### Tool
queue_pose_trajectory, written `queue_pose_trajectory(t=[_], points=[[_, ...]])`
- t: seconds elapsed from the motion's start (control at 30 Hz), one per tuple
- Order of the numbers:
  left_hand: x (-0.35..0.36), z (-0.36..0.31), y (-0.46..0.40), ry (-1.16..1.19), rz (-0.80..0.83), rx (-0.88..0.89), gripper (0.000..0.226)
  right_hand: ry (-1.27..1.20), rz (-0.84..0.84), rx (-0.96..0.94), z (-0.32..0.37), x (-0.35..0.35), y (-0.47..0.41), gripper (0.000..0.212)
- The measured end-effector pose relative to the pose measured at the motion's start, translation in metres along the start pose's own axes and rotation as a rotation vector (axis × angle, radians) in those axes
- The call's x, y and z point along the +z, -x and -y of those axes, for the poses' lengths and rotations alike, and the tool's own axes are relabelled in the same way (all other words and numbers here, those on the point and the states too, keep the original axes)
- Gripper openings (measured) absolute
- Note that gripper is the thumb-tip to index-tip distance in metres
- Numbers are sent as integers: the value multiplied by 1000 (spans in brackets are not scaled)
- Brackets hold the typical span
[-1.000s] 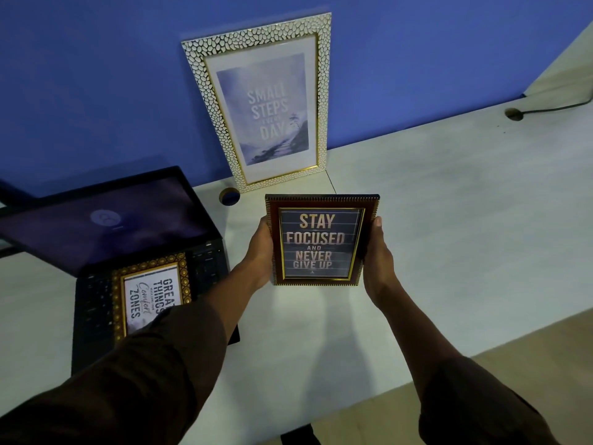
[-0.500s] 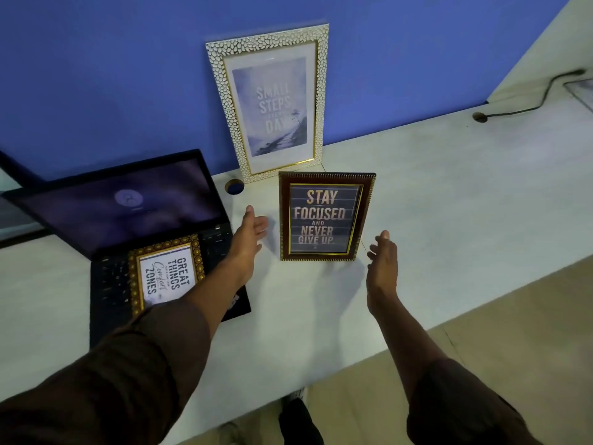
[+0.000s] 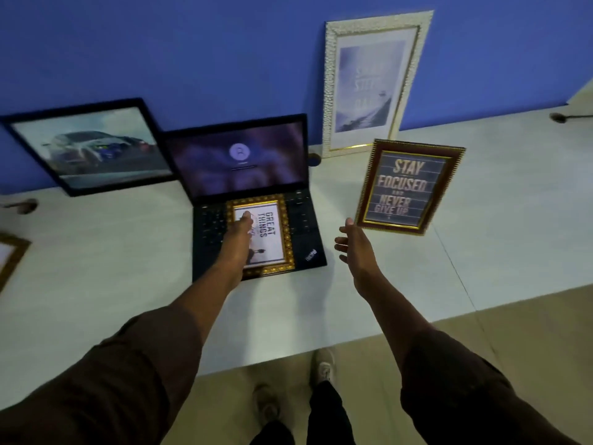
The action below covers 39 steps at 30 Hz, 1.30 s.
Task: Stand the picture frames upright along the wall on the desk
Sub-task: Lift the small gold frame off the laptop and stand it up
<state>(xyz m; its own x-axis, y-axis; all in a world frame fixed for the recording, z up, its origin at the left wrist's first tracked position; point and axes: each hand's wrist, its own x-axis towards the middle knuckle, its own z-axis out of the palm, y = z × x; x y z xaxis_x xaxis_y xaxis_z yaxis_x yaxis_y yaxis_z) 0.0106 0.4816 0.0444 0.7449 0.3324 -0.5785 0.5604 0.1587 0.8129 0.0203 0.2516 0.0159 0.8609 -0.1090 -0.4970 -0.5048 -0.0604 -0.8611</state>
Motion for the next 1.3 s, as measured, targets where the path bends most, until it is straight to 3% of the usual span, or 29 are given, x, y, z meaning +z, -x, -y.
queue_pose_trajectory(t=[0.13,0.23,0.37,0.6,0.73,0.8,0.97,1.07,1.2,1.3], points=[[-26,3,-2,1,19,-91,39,158,103,-7,4,30,-10,52],[-35,12,-10,-89,-2,-140,28,309,163,-5,9,52,-29,40],[-33,31,-19,-104,-18,-185,29,451,243,40,2,74,-59,34],[-28,37,-32,-150,-99,-228,31,574,331,0,-5,97,-84,25],[-30,33,-26,-149,-90,-260,23,490,413,2,2,99,-90,20],[-39,30,-23,-182,-117,-229,26,474,479,-47,15,97,-85,19],[-86,1,-12,-157,-404,-107,63,484,772,-181,65,98,-73,18],[-114,-22,4,-223,-382,-6,51,495,918,-237,102,110,-63,22],[-148,-39,43,-205,-206,122,35,541,1023,-354,151,147,-40,24],[-166,-40,69,-59,-301,179,35,349,1018,-305,171,179,-25,28]])
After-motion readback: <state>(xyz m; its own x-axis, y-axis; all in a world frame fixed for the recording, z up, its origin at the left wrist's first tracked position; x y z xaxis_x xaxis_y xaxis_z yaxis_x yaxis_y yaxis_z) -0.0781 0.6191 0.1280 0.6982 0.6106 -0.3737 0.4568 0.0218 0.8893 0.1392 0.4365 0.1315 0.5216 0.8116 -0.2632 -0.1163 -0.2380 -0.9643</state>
